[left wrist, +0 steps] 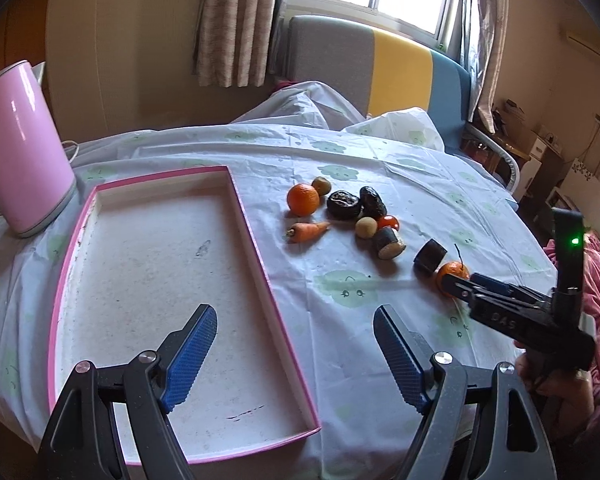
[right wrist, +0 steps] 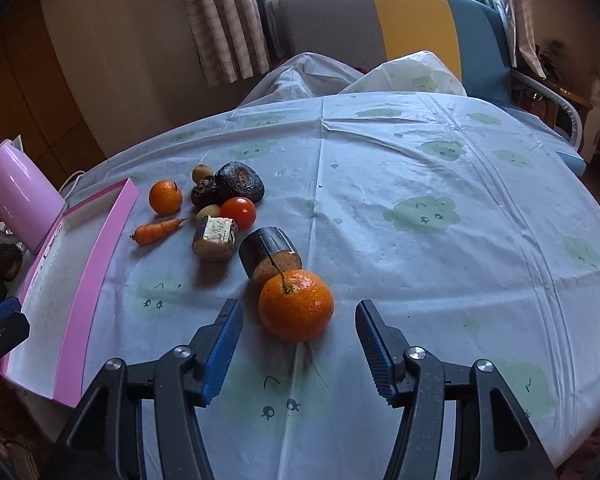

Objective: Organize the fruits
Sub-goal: 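Grasp the mandarin with the right tool while the left tool grasps the brown slice, then carry both items into the pink tray and open both tools to release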

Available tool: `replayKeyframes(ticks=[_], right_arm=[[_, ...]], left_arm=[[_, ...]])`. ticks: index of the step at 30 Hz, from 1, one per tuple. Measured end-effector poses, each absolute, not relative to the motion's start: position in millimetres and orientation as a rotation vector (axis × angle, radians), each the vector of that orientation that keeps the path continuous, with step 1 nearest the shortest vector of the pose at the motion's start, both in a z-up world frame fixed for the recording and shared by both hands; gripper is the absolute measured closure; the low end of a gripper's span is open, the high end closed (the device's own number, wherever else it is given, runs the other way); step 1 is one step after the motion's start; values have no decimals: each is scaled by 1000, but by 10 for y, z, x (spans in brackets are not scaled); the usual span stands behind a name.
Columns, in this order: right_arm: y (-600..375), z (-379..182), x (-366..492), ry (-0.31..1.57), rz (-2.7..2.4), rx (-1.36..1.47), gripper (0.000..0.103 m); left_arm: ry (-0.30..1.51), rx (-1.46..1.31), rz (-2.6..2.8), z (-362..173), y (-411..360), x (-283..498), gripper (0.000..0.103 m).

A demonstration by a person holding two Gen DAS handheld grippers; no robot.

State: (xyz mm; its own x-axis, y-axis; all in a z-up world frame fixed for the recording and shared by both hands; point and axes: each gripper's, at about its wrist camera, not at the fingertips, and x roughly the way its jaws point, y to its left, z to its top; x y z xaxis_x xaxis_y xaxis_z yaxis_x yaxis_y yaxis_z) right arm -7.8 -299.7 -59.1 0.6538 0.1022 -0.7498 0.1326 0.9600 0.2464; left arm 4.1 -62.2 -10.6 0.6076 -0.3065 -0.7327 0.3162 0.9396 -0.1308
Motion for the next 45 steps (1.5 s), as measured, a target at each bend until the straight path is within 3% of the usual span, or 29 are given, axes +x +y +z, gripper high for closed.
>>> replayKeyframes(ticks=[2,5,9,11,16,19,26,36,37,40,42,45], right_arm=[[-2963,-635,-33,862,-9,265,44],[-2926,-704,11,878,-13,218,62],[-3027,-711,-58,840,-32,253,63],[-3091,-723,-81,832,-47,264,63],[-3178,-752,-104,817,-64,244,62],[-3172,-760,-104,814,-61,228,62],[-3209,-784,-123,783,-21,274,52],[-3195,-789,-119,769,-29,276,52],[-3193,-790,-120,769,-30,274,52],[-3189,-796,-114,772,-32,267,53],[-3187,-795,-110,778,-51,249,61],[-3210,-796,-108,780,-44,255,61]], left_arm=[[852,18,-361,-97,-663,68,16],[858,29,-378,-80,-743,121,16],[928,26,-395,-156,-874,263,18],[944,33,-395,-198,-959,317,31],[1030,-5,-405,-335,-1161,530,31],[1043,-11,-418,-363,-1301,630,39],[1059,-31,-460,-412,-1615,894,40],[1125,-77,-472,-619,-1826,1140,45],[1126,-84,-477,-633,-1838,1153,47],[1147,-87,-491,-707,-1876,1198,69],[1130,-89,-500,-700,-1856,1172,70],[1122,-85,-503,-694,-1791,1113,70]])
